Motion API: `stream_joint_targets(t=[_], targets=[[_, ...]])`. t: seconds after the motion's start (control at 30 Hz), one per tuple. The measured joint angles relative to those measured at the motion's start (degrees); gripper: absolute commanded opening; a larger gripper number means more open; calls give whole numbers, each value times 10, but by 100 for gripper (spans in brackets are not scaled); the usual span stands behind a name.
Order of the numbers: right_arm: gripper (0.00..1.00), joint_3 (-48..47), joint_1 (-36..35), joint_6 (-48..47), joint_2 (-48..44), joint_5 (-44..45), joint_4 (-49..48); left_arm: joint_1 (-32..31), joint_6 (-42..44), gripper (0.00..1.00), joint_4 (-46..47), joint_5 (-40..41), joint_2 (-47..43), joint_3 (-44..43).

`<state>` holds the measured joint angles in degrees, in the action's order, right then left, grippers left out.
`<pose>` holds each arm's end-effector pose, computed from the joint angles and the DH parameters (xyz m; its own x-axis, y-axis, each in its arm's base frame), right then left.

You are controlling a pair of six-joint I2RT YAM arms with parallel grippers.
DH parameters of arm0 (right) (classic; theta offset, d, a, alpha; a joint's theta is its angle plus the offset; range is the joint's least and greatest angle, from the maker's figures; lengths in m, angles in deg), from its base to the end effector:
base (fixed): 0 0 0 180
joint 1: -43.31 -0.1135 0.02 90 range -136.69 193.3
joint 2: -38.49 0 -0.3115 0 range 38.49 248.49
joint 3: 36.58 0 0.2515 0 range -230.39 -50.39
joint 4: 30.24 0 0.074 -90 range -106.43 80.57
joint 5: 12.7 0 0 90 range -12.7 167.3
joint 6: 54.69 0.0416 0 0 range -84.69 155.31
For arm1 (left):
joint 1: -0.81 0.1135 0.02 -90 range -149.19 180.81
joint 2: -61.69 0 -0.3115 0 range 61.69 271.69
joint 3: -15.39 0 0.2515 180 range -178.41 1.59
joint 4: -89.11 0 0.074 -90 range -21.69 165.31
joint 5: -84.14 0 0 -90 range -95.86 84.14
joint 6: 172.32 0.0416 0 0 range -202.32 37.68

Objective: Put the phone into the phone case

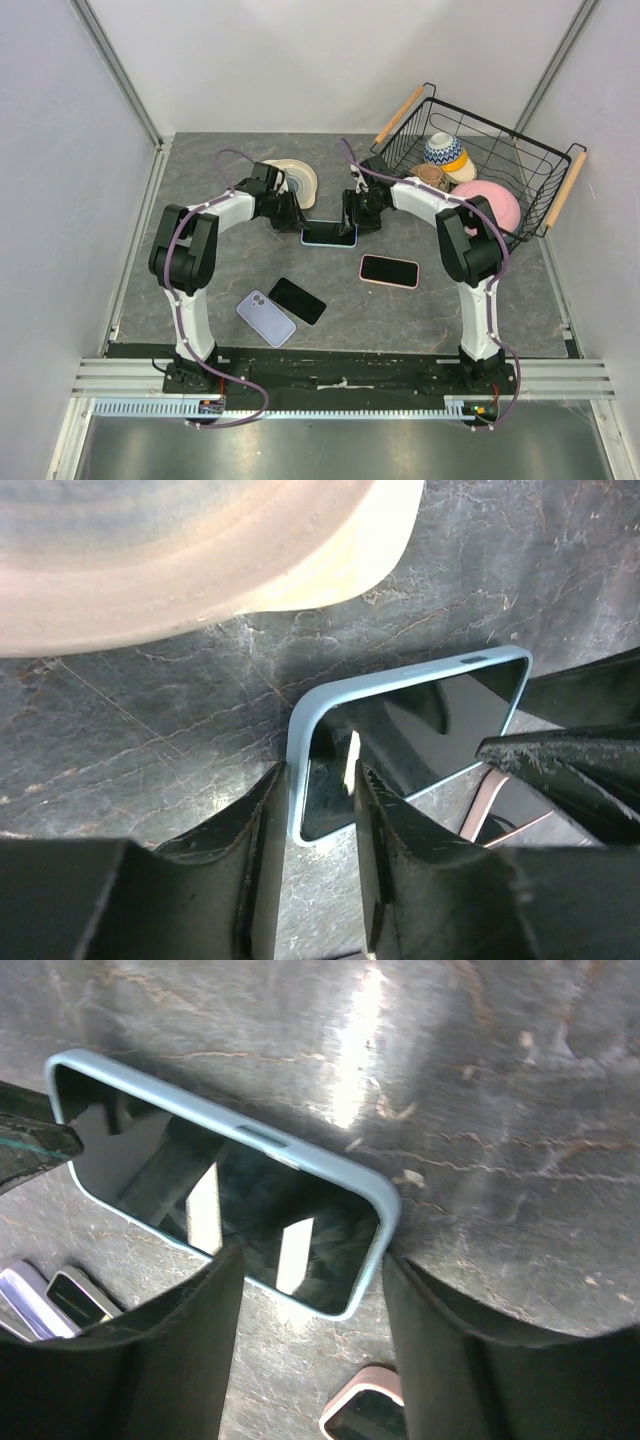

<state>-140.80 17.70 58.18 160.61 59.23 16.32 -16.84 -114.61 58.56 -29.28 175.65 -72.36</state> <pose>0.4218 0.2165 0.1976 -0.9562 -0.0486 -0.2885 -0.1735 0.8882 0.4254 0.4082 -0.1472 0.1933 -0.9333 -0.2175 -0.2858 -0.0151 0.8188 -0.5738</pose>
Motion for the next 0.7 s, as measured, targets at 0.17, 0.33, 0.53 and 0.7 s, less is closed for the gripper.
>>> stream_joint_targets(t=[0.17, 0.33, 0.53, 0.7], targets=[[79, -6, -11, -2, -5, 9, -3, -11, 25, 45, -44, 27, -17, -13], [82, -5, -16, -4, -31, 24, 0, -16, 55, 45, -97, 71, -72, -14], [84, 18, -16, -12, -104, 34, -2, -16, 75, 45, -173, 152, -150, -14], [85, 71, -19, -17, -168, 35, -3, -16, 77, 45, -240, 225, -215, 17]])
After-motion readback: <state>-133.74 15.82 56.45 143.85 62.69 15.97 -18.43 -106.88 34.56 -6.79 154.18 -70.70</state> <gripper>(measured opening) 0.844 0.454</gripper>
